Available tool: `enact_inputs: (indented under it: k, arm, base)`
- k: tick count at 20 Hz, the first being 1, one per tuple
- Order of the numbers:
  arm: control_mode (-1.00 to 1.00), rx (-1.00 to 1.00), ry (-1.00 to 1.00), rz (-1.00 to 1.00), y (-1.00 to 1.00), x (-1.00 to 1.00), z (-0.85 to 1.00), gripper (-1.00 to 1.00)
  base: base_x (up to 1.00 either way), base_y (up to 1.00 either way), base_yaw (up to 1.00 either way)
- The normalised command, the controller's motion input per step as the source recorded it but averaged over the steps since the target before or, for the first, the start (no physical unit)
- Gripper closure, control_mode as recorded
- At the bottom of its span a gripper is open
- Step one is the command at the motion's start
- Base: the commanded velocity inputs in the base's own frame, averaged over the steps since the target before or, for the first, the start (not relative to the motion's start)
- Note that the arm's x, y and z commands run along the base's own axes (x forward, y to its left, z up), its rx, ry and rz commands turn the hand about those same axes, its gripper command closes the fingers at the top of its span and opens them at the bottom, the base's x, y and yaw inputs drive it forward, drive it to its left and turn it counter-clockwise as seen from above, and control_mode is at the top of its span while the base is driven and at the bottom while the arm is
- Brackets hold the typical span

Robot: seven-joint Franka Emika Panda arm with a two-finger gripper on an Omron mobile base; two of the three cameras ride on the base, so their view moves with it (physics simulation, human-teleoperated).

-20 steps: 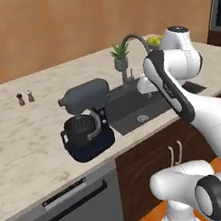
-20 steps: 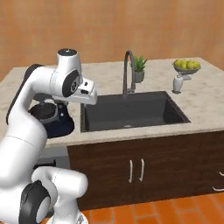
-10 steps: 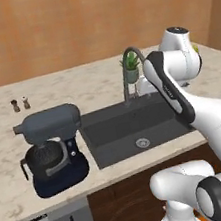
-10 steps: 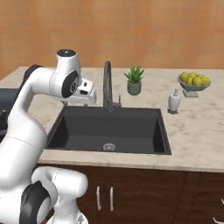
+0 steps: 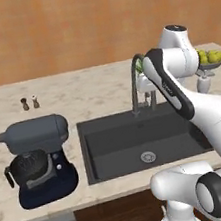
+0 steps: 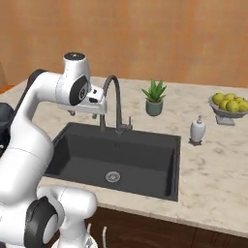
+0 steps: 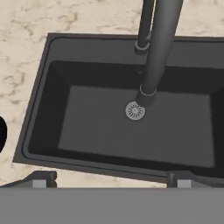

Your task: Navigate to the sink.

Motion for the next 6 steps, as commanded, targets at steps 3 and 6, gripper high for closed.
enact_inputs:
  k: [3,6]
  arm:
    - [1.0,0.0,0.0,0.0,0.0,0.0,0.0,-1.0]
    - [1.0,0.0,0.0,0.0,0.0,0.0,0.0,-1.0]
  base:
    - [1.0,-0.43,0.4]
    - [0.63,-0.29,0.33]
